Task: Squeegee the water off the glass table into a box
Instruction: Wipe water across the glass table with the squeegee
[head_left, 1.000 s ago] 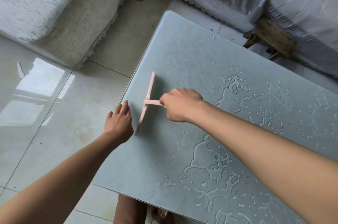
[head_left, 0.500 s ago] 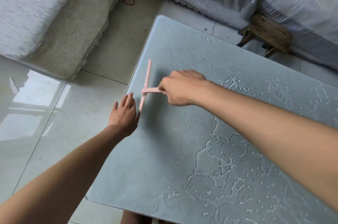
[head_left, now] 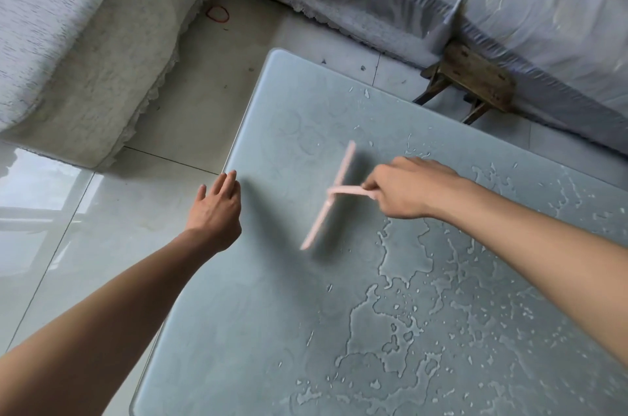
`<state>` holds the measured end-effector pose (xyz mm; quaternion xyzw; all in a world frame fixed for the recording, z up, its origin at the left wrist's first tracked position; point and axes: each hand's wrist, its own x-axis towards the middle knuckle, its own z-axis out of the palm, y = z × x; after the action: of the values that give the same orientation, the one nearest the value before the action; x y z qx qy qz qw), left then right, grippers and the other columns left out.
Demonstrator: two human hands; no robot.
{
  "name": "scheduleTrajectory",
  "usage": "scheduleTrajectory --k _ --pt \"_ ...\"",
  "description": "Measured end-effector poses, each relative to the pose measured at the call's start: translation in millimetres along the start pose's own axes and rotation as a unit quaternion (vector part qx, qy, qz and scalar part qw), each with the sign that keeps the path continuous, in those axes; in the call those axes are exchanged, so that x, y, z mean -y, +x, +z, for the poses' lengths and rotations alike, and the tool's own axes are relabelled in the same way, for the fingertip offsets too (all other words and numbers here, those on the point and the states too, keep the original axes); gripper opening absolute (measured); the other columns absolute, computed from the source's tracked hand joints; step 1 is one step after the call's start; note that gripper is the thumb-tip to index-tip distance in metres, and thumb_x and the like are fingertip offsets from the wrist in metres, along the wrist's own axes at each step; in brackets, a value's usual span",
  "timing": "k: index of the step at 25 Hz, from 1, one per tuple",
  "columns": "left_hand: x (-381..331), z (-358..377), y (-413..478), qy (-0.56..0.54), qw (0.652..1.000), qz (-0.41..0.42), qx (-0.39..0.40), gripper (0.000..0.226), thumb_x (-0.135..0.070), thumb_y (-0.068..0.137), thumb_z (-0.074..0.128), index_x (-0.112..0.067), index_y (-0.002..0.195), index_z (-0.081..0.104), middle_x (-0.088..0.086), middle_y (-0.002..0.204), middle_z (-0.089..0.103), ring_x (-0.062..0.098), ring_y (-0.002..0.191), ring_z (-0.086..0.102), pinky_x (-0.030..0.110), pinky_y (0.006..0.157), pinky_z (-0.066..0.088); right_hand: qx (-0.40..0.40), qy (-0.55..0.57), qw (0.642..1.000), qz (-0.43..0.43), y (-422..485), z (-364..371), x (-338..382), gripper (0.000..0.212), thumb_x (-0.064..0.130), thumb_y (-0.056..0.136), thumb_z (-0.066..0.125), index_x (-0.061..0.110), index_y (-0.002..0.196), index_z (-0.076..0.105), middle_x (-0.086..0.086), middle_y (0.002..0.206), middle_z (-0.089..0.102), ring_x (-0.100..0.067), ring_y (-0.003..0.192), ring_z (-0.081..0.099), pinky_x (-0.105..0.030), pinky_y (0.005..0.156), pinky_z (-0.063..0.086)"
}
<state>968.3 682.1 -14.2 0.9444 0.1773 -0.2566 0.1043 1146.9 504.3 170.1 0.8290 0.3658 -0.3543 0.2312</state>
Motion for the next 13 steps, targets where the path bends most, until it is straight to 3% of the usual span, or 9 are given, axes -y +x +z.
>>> scheduleTrajectory --k 3,6,9,13 --pt "-3.4 -5.2 17.6 0.009 1.000 0.007 -0.013 0.060 -0.008 0.090 0.035 0.000 0.147 0.019 0.009 0.159 0.002 0.022 0.147 0.002 0.041 0.117 0.017 -0.102 -0.020 0.991 -0.082 32.8 -25.5 44.5 0.040 0.020 0.087 0.049 0.029 0.125 0.057 -0.009 0.116 0.058 -0.034 0.102 0.057 -0.030 0.069 0.035" --pt "-3.6 -7.8 32.2 0.004 1.000 0.008 -0.018 0.058 -0.014 0.092 0.029 0.000 0.147 0.018 0.009 0.160 0.003 0.022 0.147 0.003 0.040 0.116 0.017 -0.102 -0.013 0.988 -0.116 60.2 -33.8 67.8 0.039 0.015 0.085 0.049 0.025 0.122 0.058 -0.007 0.110 0.057 -0.032 0.091 0.053 -0.031 0.068 0.037" --pt "-1.8 -8.9 42.2 0.023 0.999 0.027 -0.025 0.062 -0.007 0.088 0.032 0.000 0.148 0.017 0.009 0.160 0.002 0.022 0.147 0.003 0.041 0.116 0.019 -0.068 0.014 0.996 -0.061 59.3 -13.7 22.6 0.039 0.022 0.088 0.051 0.027 0.126 0.056 -0.009 0.125 0.058 -0.034 0.109 0.057 -0.036 0.081 0.044" --pt "0.1 -14.0 50.5 0.032 0.999 0.022 -0.014 0.060 -0.008 0.089 0.035 -0.001 0.147 0.020 0.009 0.159 0.002 0.023 0.147 0.003 0.041 0.115 0.021 0.060 0.013 0.997 0.055 22.4 2.1 -62.2 0.042 0.022 0.089 0.047 0.037 0.127 0.055 -0.006 0.126 0.058 -0.031 0.108 0.058 -0.035 0.081 0.046"
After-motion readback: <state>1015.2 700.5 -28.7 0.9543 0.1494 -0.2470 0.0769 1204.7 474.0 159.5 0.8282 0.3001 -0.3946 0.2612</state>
